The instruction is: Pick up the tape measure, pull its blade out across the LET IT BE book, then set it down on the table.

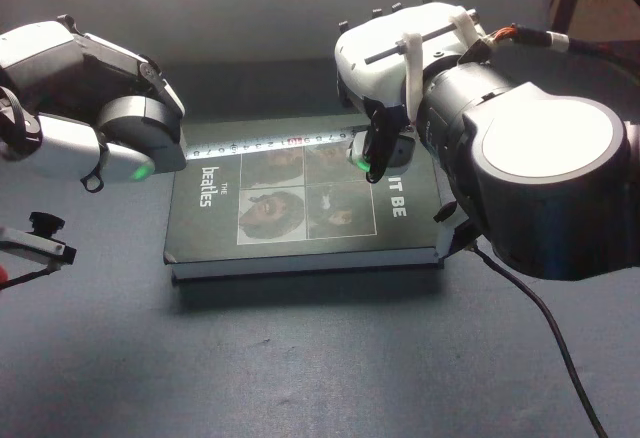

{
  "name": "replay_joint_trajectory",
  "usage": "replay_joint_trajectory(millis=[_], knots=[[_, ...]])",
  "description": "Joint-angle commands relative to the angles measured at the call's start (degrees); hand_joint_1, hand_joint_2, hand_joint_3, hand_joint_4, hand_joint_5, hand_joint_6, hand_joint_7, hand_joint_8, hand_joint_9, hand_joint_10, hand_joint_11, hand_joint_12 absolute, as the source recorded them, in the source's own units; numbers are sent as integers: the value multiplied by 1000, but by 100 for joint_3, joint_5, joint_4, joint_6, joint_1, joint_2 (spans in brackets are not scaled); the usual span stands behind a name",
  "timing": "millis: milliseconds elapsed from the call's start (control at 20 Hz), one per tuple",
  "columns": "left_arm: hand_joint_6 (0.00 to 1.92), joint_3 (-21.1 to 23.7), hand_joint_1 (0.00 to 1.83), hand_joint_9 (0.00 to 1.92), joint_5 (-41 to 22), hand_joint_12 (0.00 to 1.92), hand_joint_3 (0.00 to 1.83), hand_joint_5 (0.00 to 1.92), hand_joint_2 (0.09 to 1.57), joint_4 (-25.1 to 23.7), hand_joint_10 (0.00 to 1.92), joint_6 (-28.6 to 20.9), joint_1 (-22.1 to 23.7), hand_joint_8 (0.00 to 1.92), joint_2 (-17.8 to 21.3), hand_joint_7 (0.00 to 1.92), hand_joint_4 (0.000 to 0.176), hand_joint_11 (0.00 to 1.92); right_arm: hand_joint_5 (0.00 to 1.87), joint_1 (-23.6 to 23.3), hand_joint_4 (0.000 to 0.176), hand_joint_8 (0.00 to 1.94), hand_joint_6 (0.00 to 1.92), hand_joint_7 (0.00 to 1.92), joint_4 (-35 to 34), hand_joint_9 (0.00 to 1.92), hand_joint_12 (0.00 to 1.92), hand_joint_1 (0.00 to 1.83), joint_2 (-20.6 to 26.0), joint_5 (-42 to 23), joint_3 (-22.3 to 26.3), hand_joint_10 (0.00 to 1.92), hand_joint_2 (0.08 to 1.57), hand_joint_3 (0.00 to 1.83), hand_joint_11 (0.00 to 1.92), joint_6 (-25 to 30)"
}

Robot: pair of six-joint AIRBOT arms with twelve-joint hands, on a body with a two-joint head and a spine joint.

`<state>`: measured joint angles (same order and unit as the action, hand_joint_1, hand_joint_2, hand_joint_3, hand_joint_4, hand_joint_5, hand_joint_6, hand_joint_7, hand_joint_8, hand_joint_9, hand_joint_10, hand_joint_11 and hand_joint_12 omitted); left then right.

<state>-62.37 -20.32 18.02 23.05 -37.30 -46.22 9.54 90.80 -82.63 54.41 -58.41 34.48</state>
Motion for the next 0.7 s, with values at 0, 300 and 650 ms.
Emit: replay_joint_trajectory(millis=[0, 300, 650], knots=[[765, -28, 1506, 963, -716, 1468, 0, 840, 1107, 35, 1141, -75, 47, 1103, 8, 907, 0, 922, 753, -48, 0, 0, 1, 842, 478, 814, 969, 1040, 12, 130, -2, 10, 1120, 1, 395, 5], [746, -23, 1506, 949, -716, 1483, 0, 851, 1108, 30, 1145, -75, 45, 1096, 7, 920, 0, 920, 843, -43, 0, 701, 1117, 1046, 478, 1039, 1050, 1187, 13, 122, -2, 79, 1139, 1, 574, 1], [809, -18, 1498, 893, -716, 1527, 0, 819, 1128, 29, 1206, -75, 25, 1139, 6, 870, 0, 890, 818, -57, 0, 938, 1166, 1052, 482, 1137, 1204, 1217, 28, 112, -3, 141, 1142, 0, 697, -33]])
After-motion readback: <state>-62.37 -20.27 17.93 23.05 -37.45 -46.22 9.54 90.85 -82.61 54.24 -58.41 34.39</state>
